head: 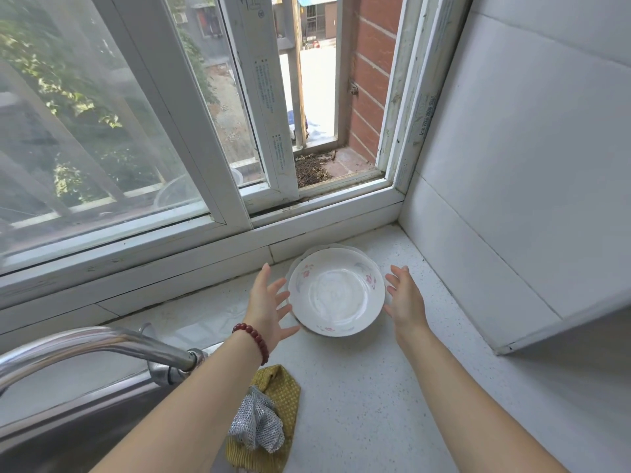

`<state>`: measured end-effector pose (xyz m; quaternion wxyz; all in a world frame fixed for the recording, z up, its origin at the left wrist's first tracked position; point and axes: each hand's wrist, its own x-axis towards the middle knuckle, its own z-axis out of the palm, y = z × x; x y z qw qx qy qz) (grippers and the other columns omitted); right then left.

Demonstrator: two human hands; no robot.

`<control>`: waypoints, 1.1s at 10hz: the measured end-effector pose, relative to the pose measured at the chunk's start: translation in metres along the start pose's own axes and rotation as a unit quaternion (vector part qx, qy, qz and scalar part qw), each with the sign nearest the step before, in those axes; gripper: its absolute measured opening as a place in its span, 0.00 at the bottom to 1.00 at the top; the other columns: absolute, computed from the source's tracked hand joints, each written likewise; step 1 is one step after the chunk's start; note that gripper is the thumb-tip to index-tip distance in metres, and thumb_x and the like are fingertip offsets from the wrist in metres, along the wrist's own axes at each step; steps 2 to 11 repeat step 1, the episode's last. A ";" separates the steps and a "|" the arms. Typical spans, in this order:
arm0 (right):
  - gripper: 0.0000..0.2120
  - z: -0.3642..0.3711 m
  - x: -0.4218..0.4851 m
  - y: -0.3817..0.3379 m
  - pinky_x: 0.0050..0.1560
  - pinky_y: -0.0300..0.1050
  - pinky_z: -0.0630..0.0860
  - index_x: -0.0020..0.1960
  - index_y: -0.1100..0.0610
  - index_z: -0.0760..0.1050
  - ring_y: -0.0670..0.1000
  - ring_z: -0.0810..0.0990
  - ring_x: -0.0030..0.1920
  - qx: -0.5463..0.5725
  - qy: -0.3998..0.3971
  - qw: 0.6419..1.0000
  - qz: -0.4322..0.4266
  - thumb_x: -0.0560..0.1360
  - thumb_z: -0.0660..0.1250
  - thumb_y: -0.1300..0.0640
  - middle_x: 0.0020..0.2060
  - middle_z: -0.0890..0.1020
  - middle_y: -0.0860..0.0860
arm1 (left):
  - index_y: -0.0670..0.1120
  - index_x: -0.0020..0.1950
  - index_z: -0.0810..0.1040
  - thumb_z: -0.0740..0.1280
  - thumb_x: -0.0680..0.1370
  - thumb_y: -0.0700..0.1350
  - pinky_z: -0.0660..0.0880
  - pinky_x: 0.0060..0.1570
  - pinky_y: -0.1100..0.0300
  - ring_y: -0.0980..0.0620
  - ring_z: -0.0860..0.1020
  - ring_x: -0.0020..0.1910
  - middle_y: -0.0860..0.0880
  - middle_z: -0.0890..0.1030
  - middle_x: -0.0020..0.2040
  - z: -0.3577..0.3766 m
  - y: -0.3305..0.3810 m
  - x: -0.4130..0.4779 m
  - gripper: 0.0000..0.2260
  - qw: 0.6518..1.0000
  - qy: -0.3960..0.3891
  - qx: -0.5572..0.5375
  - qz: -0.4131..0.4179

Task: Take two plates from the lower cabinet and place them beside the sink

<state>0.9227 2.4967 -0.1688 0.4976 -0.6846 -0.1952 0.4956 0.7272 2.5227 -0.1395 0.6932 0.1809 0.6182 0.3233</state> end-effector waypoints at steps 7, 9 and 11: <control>0.23 -0.004 -0.012 -0.005 0.72 0.55 0.63 0.72 0.54 0.65 0.52 0.68 0.70 0.017 -0.015 1.000 -0.001 0.82 0.47 0.46 0.71 0.70 0.52 | 0.49 0.72 0.66 0.52 0.76 0.66 0.63 0.66 0.38 0.44 0.64 0.71 0.46 0.66 0.73 0.001 0.001 -0.015 0.30 1.000 -0.007 -0.004 0.015; 0.23 -0.004 -0.012 -0.005 0.72 0.55 0.63 0.72 0.54 0.65 0.52 0.68 0.70 0.017 -0.015 1.000 -0.001 0.82 0.47 0.46 0.71 0.70 0.52 | 0.49 0.72 0.66 0.52 0.76 0.66 0.63 0.66 0.38 0.44 0.64 0.71 0.46 0.66 0.73 0.001 0.001 -0.015 0.30 1.000 -0.007 -0.004 0.015; 0.23 -0.004 -0.012 -0.005 0.72 0.55 0.63 0.72 0.54 0.65 0.52 0.68 0.70 0.017 -0.015 1.000 -0.001 0.82 0.47 0.46 0.71 0.70 0.52 | 0.49 0.72 0.66 0.52 0.76 0.66 0.63 0.66 0.38 0.44 0.64 0.71 0.46 0.66 0.73 0.001 0.001 -0.015 0.30 1.000 -0.007 -0.004 0.015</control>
